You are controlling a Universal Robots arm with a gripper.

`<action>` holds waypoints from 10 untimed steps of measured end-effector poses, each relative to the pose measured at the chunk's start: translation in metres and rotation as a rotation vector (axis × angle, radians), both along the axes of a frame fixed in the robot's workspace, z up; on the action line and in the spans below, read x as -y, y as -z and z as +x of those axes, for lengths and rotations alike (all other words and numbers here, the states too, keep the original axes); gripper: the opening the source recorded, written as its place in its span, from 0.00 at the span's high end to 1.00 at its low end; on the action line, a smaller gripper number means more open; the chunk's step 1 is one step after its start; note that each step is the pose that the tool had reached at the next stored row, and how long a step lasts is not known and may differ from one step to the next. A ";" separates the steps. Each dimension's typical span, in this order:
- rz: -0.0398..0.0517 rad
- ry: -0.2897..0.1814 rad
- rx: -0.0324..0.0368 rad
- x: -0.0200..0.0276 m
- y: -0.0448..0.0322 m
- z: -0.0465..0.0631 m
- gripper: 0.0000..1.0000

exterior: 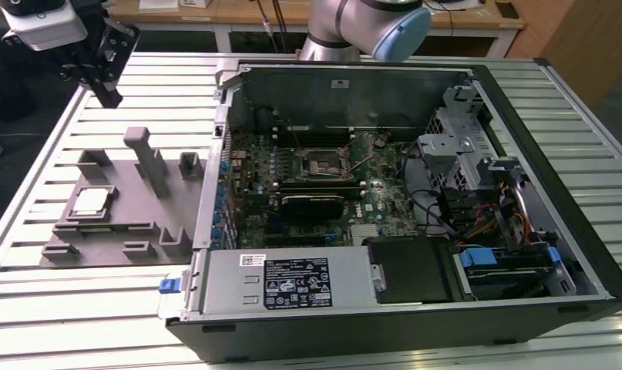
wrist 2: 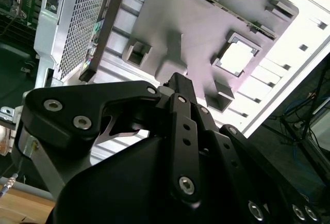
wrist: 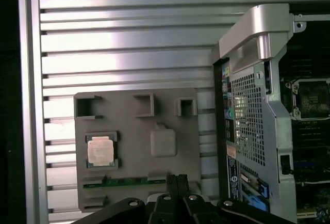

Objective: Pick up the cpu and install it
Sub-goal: 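Reach for the cpu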

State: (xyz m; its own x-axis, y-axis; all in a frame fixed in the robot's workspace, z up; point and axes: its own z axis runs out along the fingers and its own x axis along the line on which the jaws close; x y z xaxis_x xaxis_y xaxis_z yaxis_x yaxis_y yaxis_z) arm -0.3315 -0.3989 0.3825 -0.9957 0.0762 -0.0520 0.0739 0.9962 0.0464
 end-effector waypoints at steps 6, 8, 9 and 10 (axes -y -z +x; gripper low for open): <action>-0.0001 0.000 -0.0001 0.0000 0.0068 -0.006 0.89; 0.0000 0.000 0.0000 0.0000 0.0088 -0.008 0.89; 0.0000 0.000 0.0000 0.0000 0.0099 -0.008 0.89; 0.0001 0.000 0.0000 0.0000 0.0109 -0.009 0.89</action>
State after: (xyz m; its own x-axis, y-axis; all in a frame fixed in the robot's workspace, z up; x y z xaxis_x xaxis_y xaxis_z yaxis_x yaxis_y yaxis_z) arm -0.3406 -0.3989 0.3716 -0.9957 0.0762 -0.0520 0.0738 0.9962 0.0465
